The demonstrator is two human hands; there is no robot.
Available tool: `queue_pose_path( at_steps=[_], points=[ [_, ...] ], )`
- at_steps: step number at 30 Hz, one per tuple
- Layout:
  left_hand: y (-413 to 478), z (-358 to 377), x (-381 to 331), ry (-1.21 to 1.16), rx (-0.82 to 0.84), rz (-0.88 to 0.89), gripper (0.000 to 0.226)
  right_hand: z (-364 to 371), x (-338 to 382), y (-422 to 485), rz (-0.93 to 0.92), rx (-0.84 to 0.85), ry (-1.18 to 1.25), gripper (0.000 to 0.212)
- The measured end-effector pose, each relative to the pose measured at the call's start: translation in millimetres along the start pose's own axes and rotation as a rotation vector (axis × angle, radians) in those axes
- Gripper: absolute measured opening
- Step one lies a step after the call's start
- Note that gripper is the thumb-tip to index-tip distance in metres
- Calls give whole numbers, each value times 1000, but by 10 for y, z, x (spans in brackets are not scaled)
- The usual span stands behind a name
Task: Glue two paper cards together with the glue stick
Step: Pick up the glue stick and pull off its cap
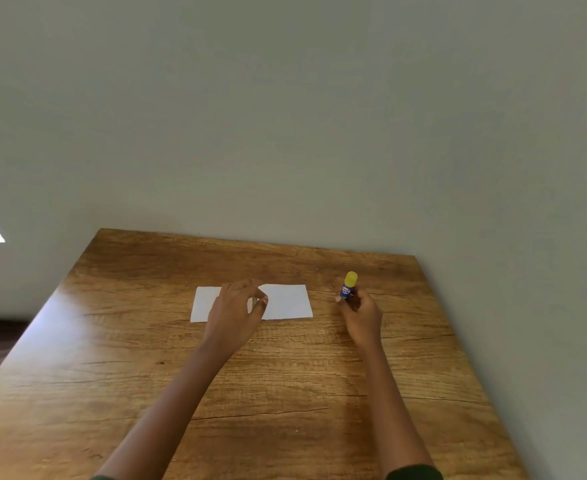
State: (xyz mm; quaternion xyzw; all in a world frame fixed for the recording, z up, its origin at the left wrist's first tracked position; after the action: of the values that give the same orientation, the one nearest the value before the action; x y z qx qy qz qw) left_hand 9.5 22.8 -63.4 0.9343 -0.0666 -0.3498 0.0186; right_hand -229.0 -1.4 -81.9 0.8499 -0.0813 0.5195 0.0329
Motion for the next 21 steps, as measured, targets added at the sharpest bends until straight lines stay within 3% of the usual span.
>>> queue_pose_path(
  at_steps=[6, 16, 21],
  points=[
    [-34, 13, -7, -130, 81, -44, 20, 67, 48, -27, -39, 12, -39, 23],
    [-31, 46, -169, -739, 85, -151, 17, 454, 338, -469, -128, 223, 22, 30],
    [-24, 8, -202, -893, 76, -140, 25, 491, 444, -575, -186, 306, -48, 30]
  ],
)
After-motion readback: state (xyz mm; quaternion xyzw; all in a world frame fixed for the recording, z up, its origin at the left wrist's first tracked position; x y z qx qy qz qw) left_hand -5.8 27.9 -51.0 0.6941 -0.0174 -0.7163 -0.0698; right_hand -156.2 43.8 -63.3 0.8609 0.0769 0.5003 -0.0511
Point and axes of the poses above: each hand's wrist, its own y-axis towards the middle knuckle, its own z-axis out of the palm, x = y × z, the point moved 1 cm from there along y, towards the middle knuckle, and after that the axes turned 10 degrees about x, right-handed, at the moved point
